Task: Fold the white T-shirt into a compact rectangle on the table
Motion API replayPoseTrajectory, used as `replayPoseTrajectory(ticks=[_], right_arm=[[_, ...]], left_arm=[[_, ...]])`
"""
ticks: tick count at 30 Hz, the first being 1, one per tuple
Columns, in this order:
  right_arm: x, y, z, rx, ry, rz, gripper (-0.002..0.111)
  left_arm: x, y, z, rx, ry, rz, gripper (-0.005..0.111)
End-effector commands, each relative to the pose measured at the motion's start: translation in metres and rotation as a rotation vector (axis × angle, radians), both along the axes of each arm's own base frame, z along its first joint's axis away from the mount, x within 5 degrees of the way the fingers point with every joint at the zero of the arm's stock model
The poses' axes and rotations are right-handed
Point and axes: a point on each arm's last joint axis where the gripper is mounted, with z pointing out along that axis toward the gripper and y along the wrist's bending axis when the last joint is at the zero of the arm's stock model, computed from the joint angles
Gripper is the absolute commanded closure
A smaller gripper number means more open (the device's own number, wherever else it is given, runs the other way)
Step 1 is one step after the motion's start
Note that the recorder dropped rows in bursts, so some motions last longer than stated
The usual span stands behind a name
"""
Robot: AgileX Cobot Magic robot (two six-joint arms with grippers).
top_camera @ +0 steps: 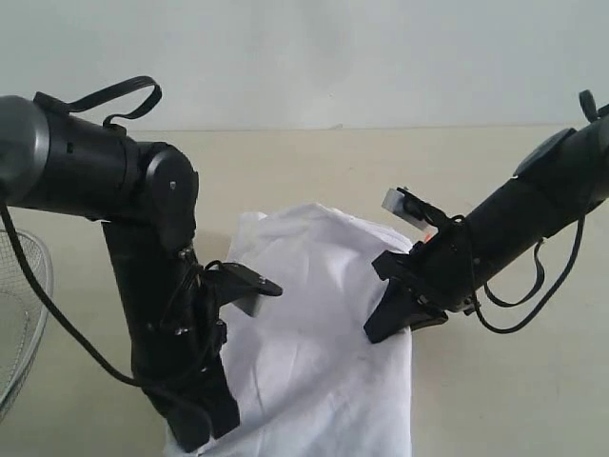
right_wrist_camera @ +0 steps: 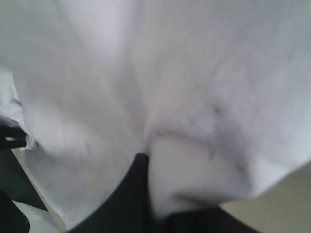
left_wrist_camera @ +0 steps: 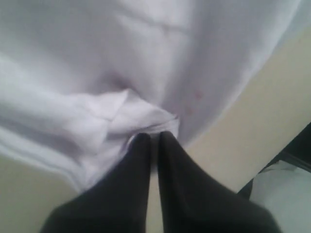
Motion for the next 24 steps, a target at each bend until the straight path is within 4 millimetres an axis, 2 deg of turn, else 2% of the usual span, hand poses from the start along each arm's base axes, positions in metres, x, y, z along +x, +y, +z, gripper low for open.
replayPoseTrajectory(ticks=[1,9,12,16,24], right_arm=[[0.005,0.001,0.010,0.012,-0.031,0.010,0.108],[0.002,-0.001,0.008,-0.022,-0.011,0.039,0.108],[0.001,-0.001,0.009,-0.020,-0.009,0.041,0.108],[0.002,-0.002,0.008,-0.024,-0.010,0.039,0.108],[0.002,-0.002,0.008,-0.025,-0.012,0.039,0.108]], left_arm=[[0.001,0.013,0.002,0.147,-0.052,0.005,0.102],[0.005,0.020,0.007,0.209,-0.106,0.008,0.102],[0.003,0.015,0.013,0.128,-0.085,0.041,0.102],[0.001,0.003,0.033,-0.018,-0.083,0.098,0.102],[0.011,-0.011,0.051,-0.118,-0.109,0.178,0.102]])
